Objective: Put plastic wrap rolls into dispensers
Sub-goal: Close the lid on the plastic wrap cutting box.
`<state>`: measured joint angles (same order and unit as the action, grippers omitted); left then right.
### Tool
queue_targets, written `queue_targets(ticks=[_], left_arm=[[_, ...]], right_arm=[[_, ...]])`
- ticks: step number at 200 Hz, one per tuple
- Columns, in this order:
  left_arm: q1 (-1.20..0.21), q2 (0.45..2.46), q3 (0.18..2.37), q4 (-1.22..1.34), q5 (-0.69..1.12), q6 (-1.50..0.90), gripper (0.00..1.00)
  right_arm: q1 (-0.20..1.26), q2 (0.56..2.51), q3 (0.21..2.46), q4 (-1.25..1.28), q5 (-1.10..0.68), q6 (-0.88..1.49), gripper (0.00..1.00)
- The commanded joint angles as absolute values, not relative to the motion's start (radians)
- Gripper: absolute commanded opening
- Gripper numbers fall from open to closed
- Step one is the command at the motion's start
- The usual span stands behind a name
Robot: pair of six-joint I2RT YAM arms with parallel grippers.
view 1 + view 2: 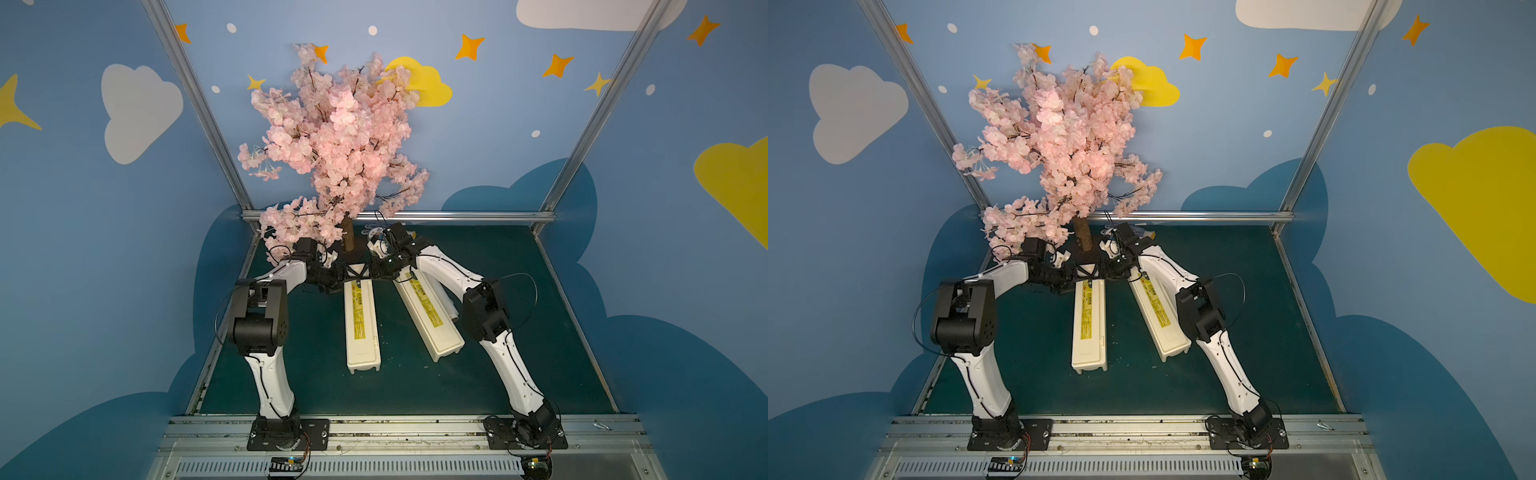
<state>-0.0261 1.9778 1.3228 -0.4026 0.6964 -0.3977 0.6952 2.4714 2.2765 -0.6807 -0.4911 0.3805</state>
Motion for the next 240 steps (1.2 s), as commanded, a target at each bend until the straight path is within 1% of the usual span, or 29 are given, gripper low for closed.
queue_targets(ticks=[1,11,33,55,85,90,99,124,141,170,187,195,206,240], left_arm=[[-0.086,2.021,1.325,-0.485,0.664,-0.386,0.79],[-0.084,2.014,1.333,-0.473,0.671,-0.386,0.80],[-0.084,1.991,1.360,-0.468,0.644,-0.383,0.83],[-0.076,1.951,1.375,-0.457,0.608,-0.377,0.86],[-0.050,1.915,1.393,-0.458,0.565,-0.388,0.88],[-0.042,1.906,1.389,-0.454,0.558,-0.398,0.88],[-0.027,1.884,1.371,-0.442,0.546,-0.418,0.88],[0.031,1.772,1.264,-0.367,0.510,-0.486,0.87],[0.062,1.705,1.231,-0.392,0.484,-0.483,0.86],[0.084,1.590,1.168,-0.434,0.455,-0.494,0.85],[0.084,1.539,1.124,-0.449,0.440,-0.502,0.85],[0.084,1.524,1.108,-0.455,0.437,-0.502,0.85],[0.084,1.508,1.089,-0.465,0.427,-0.497,0.85],[0.085,1.466,1.052,-0.464,0.441,-0.504,0.84]], right_arm=[[0.712,2.374,2.277,-0.677,-0.366,0.309,0.82],[0.713,2.354,2.271,-0.672,-0.336,0.306,0.85],[0.719,2.314,2.273,-0.710,-0.270,0.316,0.85],[0.757,2.273,2.278,-0.826,-0.164,0.323,0.86],[0.831,2.241,2.232,-0.965,-0.083,0.405,0.87],[0.843,2.240,2.228,-0.987,-0.071,0.429,0.87],[0.866,2.240,2.227,-1.033,-0.033,0.489,0.91],[0.914,2.239,2.231,-1.081,-0.010,0.547,0.92],[0.940,2.270,2.276,-1.127,0.013,0.561,0.92],[0.969,2.394,2.458,-1.284,0.026,0.646,0.91],[0.988,2.456,2.547,-1.336,0.054,0.644,0.88],[0.994,2.468,2.553,-1.336,0.058,0.651,0.84],[0.998,2.476,2.553,-1.333,0.060,0.668,0.82],[1.006,2.487,2.553,-1.349,0.069,0.739,0.81]])
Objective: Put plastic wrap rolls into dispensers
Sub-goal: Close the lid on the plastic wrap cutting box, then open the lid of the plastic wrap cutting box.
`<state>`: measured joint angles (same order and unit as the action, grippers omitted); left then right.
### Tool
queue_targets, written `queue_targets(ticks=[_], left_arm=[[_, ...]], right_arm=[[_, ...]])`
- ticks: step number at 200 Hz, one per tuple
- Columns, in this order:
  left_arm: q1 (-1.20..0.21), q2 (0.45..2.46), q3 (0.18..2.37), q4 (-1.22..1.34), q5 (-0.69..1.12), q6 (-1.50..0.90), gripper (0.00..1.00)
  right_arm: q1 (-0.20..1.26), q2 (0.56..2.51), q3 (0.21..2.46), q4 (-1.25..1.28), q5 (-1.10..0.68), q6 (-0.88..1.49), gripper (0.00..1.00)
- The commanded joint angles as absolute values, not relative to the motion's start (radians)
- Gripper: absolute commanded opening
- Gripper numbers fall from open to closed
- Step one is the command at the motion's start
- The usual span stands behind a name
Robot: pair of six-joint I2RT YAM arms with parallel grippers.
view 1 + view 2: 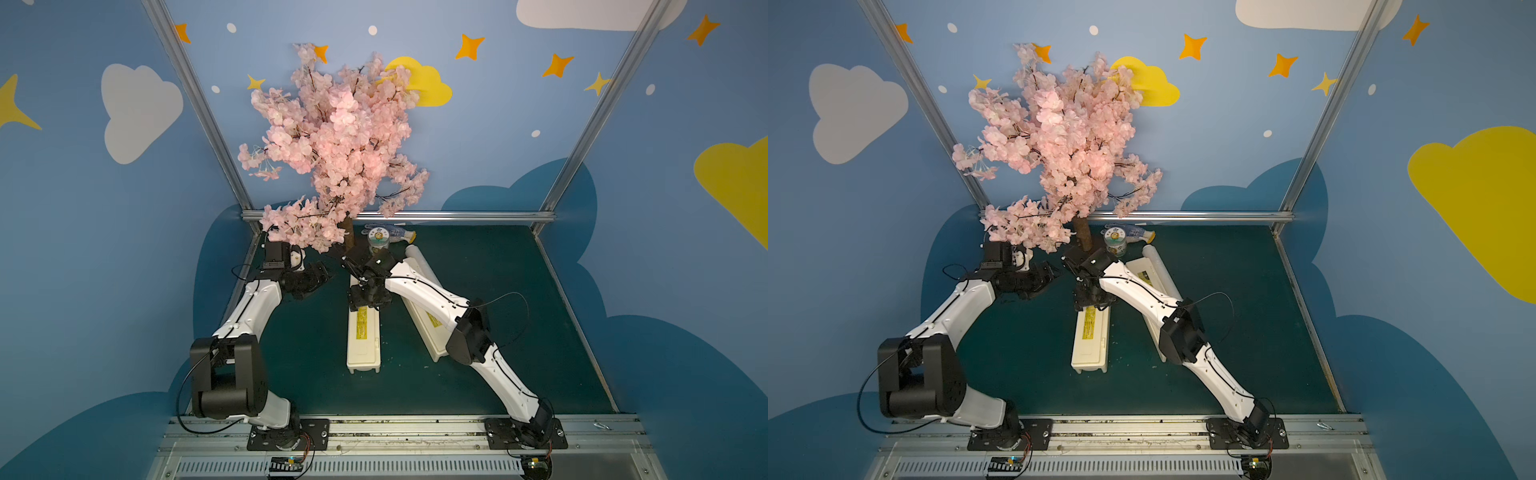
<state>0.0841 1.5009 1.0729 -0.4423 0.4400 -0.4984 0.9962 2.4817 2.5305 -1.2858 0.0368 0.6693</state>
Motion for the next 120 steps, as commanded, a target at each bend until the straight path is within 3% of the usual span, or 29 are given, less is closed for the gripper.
queue_targets(ticks=[1,120], left_arm=[[0.085,1.465,1.051,-0.463,0.441,-0.504,0.84],[0.071,1.391,0.883,-0.445,0.429,-0.541,0.80]], right_arm=[[1.006,2.486,2.554,-1.349,0.068,0.741,0.81],[1.042,2.544,2.597,-1.349,0.067,0.811,0.81]])
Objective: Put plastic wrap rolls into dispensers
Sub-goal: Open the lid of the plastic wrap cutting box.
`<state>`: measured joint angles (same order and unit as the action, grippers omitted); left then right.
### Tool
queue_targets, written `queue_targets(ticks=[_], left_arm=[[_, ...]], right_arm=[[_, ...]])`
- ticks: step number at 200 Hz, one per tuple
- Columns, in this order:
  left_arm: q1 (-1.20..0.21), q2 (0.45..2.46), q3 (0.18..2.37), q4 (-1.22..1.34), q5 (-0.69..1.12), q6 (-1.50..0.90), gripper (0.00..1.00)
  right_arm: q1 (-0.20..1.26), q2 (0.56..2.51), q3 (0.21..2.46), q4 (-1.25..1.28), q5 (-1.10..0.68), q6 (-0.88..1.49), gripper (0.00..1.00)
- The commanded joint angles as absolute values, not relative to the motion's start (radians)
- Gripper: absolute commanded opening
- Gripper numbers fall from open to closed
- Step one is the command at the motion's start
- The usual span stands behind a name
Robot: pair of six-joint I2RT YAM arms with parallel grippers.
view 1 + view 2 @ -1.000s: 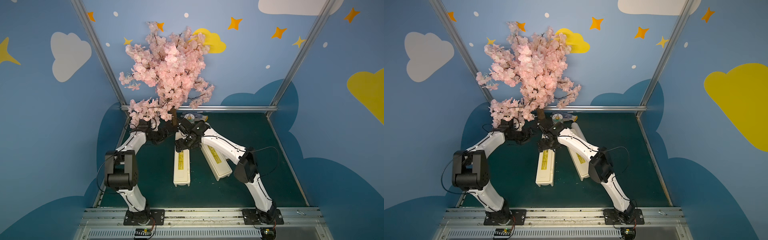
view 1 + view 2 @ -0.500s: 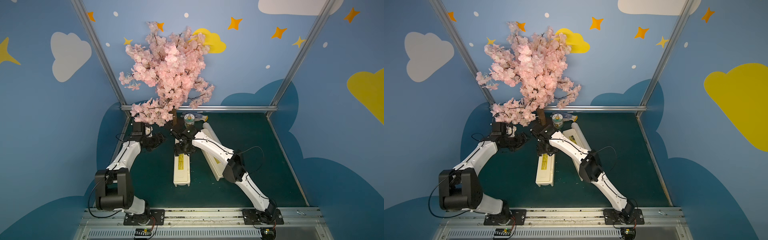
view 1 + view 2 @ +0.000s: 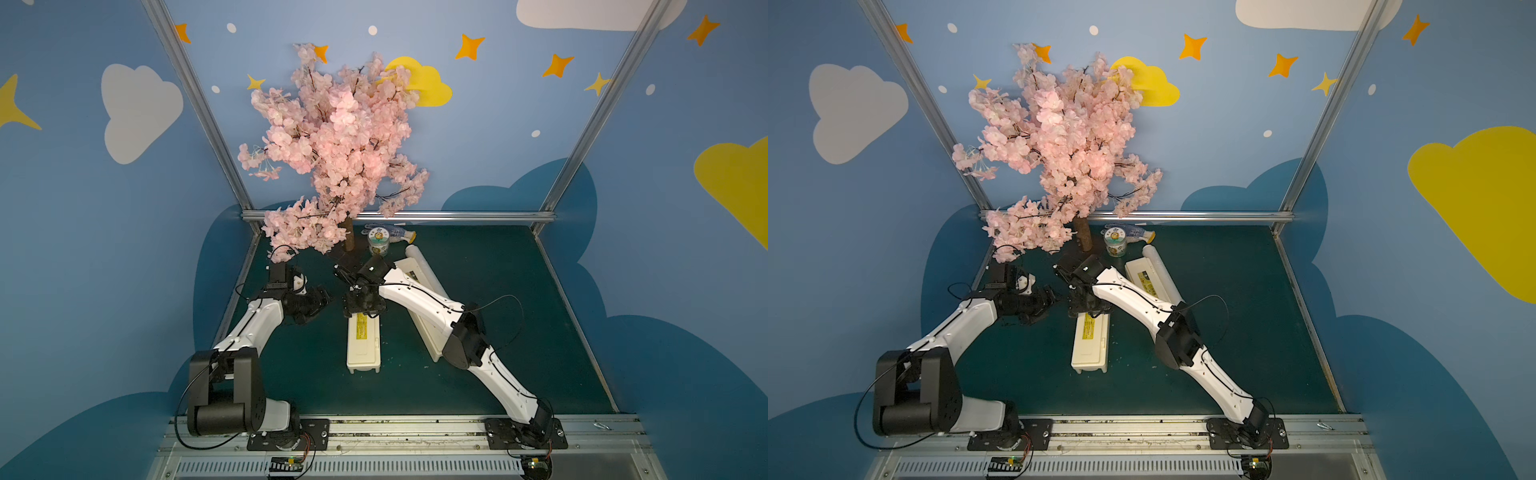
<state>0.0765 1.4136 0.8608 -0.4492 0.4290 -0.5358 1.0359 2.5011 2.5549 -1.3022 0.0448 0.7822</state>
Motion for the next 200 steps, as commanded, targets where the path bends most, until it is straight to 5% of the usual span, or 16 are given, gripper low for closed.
queue_targets(ticks=[1,59,127,200], left_arm=[[0.071,1.391,0.882,-0.447,0.428,-0.540,0.80],[0.059,1.384,0.870,-0.468,0.406,-0.535,0.80],[0.054,1.391,0.873,-0.472,0.409,-0.534,0.80],[0.056,1.413,0.912,-0.508,0.511,-0.522,0.73]], right_arm=[[1.043,2.546,2.599,-1.351,0.067,0.811,0.81],[1.057,2.623,2.655,-1.441,0.109,0.811,0.81],[1.081,2.631,2.630,-1.548,0.195,0.728,0.70],[1.049,2.447,2.419,-1.223,0.036,0.736,0.60]])
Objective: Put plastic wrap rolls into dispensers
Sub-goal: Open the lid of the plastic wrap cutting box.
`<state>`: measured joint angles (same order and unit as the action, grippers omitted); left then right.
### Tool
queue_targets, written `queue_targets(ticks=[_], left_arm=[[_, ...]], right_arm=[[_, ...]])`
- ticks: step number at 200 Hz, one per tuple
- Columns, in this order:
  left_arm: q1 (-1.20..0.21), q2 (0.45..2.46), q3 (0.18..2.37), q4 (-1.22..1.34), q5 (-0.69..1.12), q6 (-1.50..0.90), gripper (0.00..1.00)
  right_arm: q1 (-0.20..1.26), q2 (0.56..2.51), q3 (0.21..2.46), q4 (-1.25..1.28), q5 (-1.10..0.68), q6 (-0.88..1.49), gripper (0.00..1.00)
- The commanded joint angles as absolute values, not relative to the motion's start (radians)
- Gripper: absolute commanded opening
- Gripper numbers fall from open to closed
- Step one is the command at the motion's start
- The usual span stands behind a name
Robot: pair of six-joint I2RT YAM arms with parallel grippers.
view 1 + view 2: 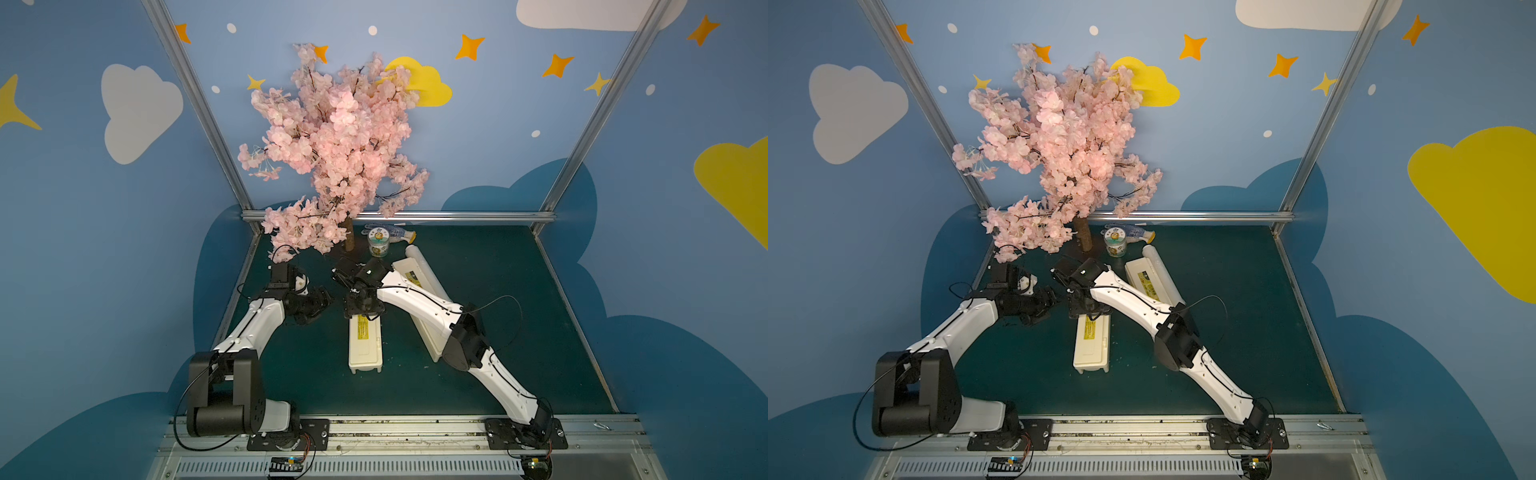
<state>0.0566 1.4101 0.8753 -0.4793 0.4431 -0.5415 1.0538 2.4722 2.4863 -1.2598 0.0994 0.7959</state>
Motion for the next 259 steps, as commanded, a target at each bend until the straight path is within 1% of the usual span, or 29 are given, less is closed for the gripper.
queue_targets(ticks=[1,23,32,39,50,54,78,95,113,135,146,216,259], left_arm=[[0.055,1.413,0.913,-0.507,0.512,-0.522,0.73],[0.056,1.432,0.922,-0.485,0.585,-0.510,0.69],[0.056,1.446,0.922,-0.469,0.633,-0.509,0.65],[0.055,1.461,0.922,-0.448,0.675,-0.509,0.60],[0.055,1.483,0.925,-0.435,0.716,-0.517,0.55],[0.055,1.491,0.922,-0.421,0.737,-0.518,0.52],[0.049,1.539,0.925,-0.391,0.788,-0.522,0.26],[0.047,1.576,0.939,-0.387,0.787,-0.525,0.17],[0.043,1.609,0.957,-0.372,0.802,-0.528,0.10],[0.026,1.638,0.979,-0.360,0.834,-0.528,0.05],[0.014,1.640,0.985,-0.362,0.836,-0.526,0.04],[0.000,1.689,0.982,-0.344,0.816,-0.526,0.03],[-0.038,1.691,1.001,-0.296,0.876,-0.536,0.03]], right_arm=[[1.048,2.446,2.418,-1.223,0.034,0.739,0.60],[1.031,2.430,2.415,-1.217,-0.023,0.730,0.60],[1.022,2.421,2.404,-1.210,-0.054,0.713,0.60],[1.015,2.414,2.396,-1.208,-0.076,0.704,0.60],[1.007,2.395,2.363,-1.180,-0.104,0.690,0.60],[1.004,2.386,2.350,-1.169,-0.107,0.687,0.60],[0.993,2.333,2.258,-1.094,-0.134,0.676,0.60],[0.988,2.318,2.237,-1.079,-0.144,0.668,0.60],[0.986,2.316,2.235,-1.080,-0.153,0.658,0.60],[0.983,2.315,2.233,-1.074,-0.165,0.655,0.60],[0.982,2.312,2.234,-1.069,-0.171,0.650,0.60],[0.961,2.268,2.177,-1.026,-0.199,0.650,0.60],[0.951,2.252,2.152,-1.007,-0.231,0.635,0.60]])
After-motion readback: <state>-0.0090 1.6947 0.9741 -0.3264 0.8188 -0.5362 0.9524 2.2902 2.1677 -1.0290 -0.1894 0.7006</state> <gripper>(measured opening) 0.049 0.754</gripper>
